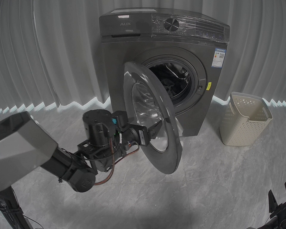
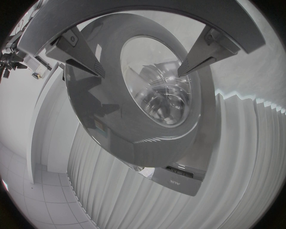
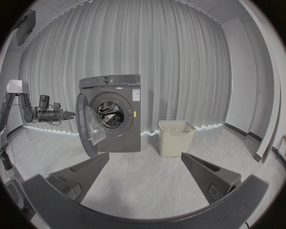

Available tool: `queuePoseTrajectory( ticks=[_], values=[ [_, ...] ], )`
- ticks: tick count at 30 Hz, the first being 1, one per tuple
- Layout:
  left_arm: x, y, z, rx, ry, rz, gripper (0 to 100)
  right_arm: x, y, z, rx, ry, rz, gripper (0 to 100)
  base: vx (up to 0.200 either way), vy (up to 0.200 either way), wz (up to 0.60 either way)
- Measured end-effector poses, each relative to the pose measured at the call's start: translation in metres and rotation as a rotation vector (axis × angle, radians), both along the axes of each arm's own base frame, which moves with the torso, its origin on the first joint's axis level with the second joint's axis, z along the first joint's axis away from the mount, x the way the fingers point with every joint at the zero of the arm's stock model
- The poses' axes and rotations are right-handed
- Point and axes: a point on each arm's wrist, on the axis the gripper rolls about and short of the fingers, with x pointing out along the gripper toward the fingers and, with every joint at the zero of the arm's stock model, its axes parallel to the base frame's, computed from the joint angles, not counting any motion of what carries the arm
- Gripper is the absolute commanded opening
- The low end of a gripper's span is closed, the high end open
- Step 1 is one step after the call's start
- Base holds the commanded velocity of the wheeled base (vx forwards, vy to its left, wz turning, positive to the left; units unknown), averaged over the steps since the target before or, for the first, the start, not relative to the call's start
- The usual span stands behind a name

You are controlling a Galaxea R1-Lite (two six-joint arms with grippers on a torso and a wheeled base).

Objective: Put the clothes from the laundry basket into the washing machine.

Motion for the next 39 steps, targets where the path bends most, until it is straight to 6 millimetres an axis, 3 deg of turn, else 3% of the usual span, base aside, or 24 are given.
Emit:
queuePoseTrajectory(
  ticks=[6, 11, 20, 27, 33, 39],
  values=[
    [0.004, -0.006, -0.013, 0.011, 0.031, 0.041, 100, 0.0, 0.0, 0.0, 0.0, 0.0, 0.0, 100, 0.0, 0.0, 0.0],
    [-0.014, 0.02, -0.01, 0.044, 0.059, 0.091, 100, 0.0, 0.0, 0.0, 0.001, 0.0, 0.0, 100, 0.0, 0.0, 0.0],
    [-0.091, 0.103, 0.01, 0.15, 0.036, 0.237, 100, 0.0, 0.0, 0.0, 0.0, 0.0, -0.002, 100, 0.0, 0.0, 0.0],
    [-0.155, 0.164, 0.012, 0.164, -0.008, 0.377, 100, -0.002, 0.001, 0.01, -0.01, -0.045, 0.026, 100, 0.0, 0.0, 0.0],
    [-0.198, 0.195, 0.007, 0.186, -0.011, 0.467, 100, -0.01, 0.003, 0.037, -0.001, -0.115, 0.145, 100, 0.0, 0.0, 0.0],
    [-0.227, 0.21, -0.001, 0.206, 0.0, 0.517, 100, 0.005, 0.006, 0.06, 0.002, -0.055, 0.306, 100, 0.0, 0.0, 0.0]
  ],
)
